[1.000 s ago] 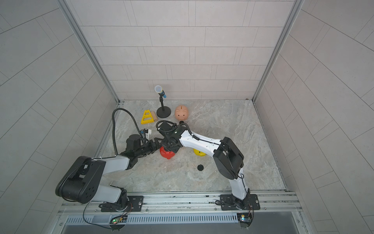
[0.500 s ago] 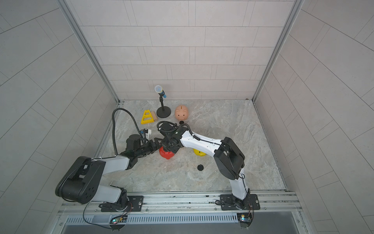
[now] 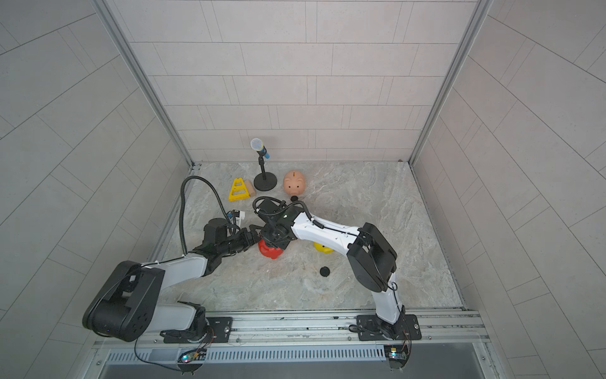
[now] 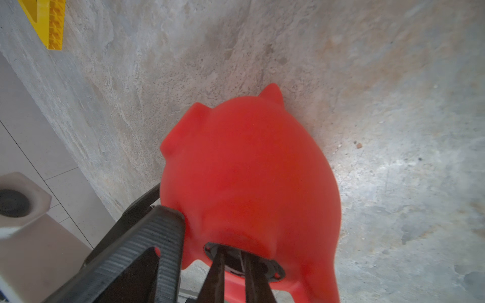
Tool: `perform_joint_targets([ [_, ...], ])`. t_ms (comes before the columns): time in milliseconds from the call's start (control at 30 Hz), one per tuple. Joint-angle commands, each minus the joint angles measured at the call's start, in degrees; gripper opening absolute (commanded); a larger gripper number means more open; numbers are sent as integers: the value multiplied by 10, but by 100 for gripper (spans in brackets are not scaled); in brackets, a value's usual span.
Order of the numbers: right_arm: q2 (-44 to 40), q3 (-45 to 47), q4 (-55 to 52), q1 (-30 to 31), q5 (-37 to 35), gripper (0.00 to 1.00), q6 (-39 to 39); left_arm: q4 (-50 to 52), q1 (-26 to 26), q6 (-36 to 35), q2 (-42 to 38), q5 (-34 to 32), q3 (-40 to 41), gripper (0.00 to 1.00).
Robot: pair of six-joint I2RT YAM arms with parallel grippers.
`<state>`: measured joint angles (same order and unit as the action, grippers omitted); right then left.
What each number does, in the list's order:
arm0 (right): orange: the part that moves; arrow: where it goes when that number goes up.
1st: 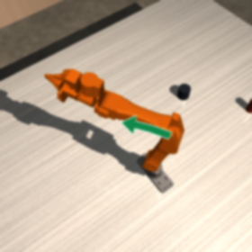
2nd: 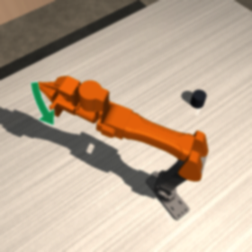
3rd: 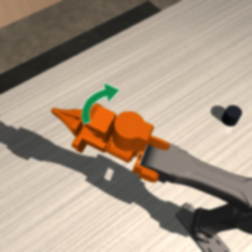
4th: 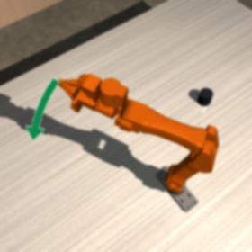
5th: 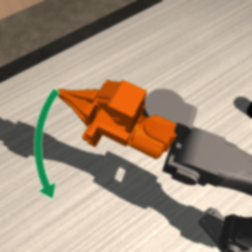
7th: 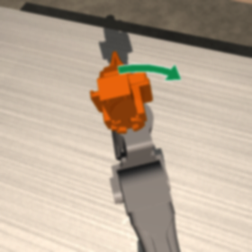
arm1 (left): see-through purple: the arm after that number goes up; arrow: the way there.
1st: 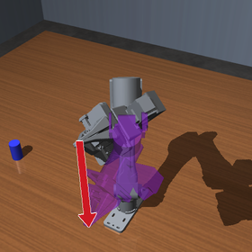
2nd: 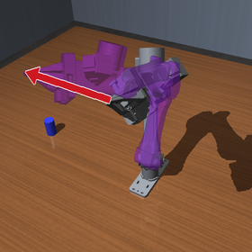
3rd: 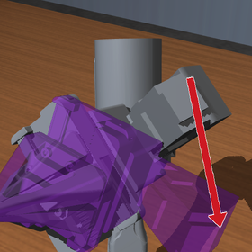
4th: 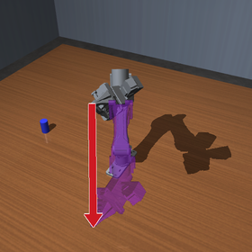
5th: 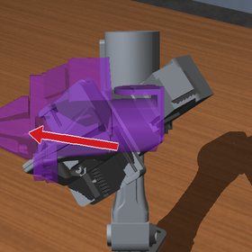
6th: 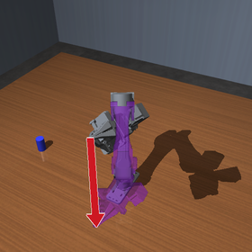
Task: Close piggy banks
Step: Screw the knob on the piggy bank.
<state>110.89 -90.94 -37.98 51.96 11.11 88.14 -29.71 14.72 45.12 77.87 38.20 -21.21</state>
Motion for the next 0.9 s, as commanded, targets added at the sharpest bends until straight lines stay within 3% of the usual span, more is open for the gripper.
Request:
perform_joint_targets([
  [0, -8, -10, -43, 1, -29, 18, -10, 66, 16, -18, -7, 38, -1, 81],
  [433, -74, -7, -65, 3, -42, 23, -46, 98, 16, -27, -43, 13, -8, 86],
  [633, -114, -23, -116, -1, -93, 28, -115, 137, 15, -32, -81, -15, -19, 89],
  [867, -158, -7, -120, -18, -97, 34, -214, 198, 15, -33, -120, -42, -53, 91],
])
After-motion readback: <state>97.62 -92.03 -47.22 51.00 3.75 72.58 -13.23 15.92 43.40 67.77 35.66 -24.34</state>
